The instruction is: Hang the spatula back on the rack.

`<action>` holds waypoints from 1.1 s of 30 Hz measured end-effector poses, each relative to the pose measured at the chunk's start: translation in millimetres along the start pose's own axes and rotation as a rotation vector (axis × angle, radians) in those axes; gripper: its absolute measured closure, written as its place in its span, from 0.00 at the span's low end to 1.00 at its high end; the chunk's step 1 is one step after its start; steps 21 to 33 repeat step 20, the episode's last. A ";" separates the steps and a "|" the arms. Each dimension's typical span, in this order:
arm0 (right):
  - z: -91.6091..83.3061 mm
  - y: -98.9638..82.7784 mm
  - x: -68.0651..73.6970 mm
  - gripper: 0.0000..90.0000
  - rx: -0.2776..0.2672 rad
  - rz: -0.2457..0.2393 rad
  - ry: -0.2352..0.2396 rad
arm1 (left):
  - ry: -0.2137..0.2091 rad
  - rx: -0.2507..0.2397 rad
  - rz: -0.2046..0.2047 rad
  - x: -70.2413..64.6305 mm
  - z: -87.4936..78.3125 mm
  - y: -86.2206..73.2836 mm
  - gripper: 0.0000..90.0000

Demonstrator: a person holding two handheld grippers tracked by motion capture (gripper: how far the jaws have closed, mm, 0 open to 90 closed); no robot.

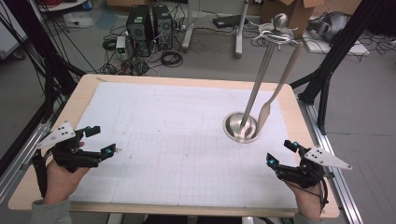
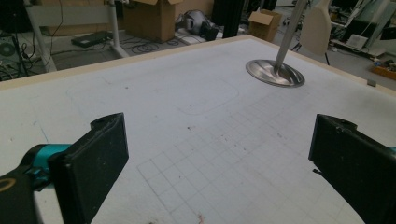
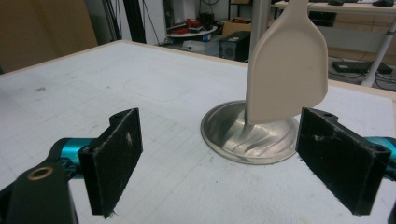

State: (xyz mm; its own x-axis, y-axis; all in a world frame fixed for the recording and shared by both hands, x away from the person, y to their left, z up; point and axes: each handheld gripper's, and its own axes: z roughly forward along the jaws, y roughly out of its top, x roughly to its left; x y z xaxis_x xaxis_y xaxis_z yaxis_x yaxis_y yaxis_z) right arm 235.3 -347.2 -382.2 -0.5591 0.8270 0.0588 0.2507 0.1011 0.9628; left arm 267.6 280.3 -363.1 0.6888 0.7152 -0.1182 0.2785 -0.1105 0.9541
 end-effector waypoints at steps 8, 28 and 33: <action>3.5 -4.9 -1.7 0.16 -0.008 -0.004 -0.008 | -0.007 0.004 0.002 -0.2 1.3 -0.6 0.06; 4.6 -1.8 1.2 0.16 -0.040 -0.006 0.031 | -0.017 0.015 -0.002 -1.9 7.1 -3.2 0.06; 4.6 -1.8 1.2 0.16 -0.040 -0.006 0.031 | -0.017 0.015 -0.002 -1.9 7.1 -3.2 0.06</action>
